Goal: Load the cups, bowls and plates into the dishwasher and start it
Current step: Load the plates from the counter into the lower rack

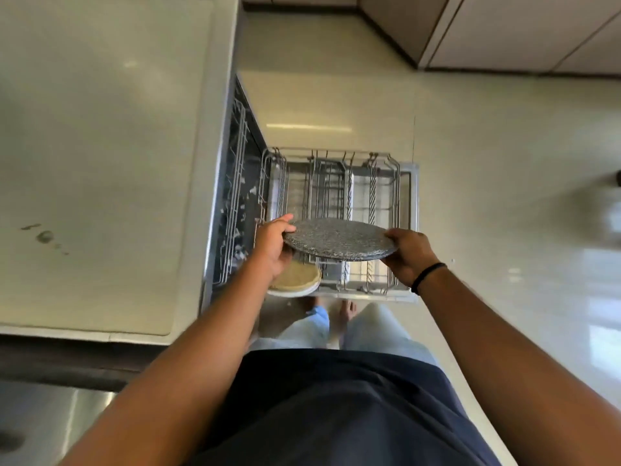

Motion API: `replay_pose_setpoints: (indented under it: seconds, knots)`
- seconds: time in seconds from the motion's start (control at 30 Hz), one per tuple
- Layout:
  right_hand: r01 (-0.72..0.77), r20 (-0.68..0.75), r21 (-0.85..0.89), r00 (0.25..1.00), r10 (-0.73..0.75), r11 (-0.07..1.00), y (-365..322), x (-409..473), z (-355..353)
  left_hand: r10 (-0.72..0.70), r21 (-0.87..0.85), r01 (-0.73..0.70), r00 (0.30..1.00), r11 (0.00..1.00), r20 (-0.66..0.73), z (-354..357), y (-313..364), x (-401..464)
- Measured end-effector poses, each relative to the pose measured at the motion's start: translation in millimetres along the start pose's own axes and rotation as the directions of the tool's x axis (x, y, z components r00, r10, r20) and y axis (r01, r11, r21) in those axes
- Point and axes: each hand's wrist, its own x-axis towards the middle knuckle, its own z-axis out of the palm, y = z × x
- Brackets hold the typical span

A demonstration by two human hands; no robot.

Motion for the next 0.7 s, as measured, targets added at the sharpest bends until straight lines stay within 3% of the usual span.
replay_pose_setpoints:
  seconds: [0.13,0.27,0.4,0.57,0.7]
  knots:
    - [-0.089,0.033,-0.181,0.995,0.096,0.980,59.5,54.5,10.1,-0.104,0.283,0.156,0.976,0.946,-0.190,-32.3,-47.4,83.3]
    - [-0.261,0.069,-0.310,0.953,0.296,0.914,124.6,113.3,27.9,-0.020,0.448,0.216,0.915,0.868,-0.403,-56.4,-94.1,130.9]
    - [-0.419,0.060,-0.371,0.880,0.472,0.829,173.3,169.6,43.8,0.046,0.555,0.307,0.845,0.773,-0.532,-88.8,-143.2,184.1]
    - [-0.416,-0.068,-0.425,0.900,0.430,0.804,216.0,221.6,61.6,0.138,0.626,0.332,0.802,0.706,-0.581,-109.8,-174.2,229.2]
    - [-0.323,-0.039,-0.605,0.925,0.378,0.727,235.3,243.1,64.8,0.196,0.734,0.350,0.816,0.582,-0.544,-107.6,-178.3,246.8]
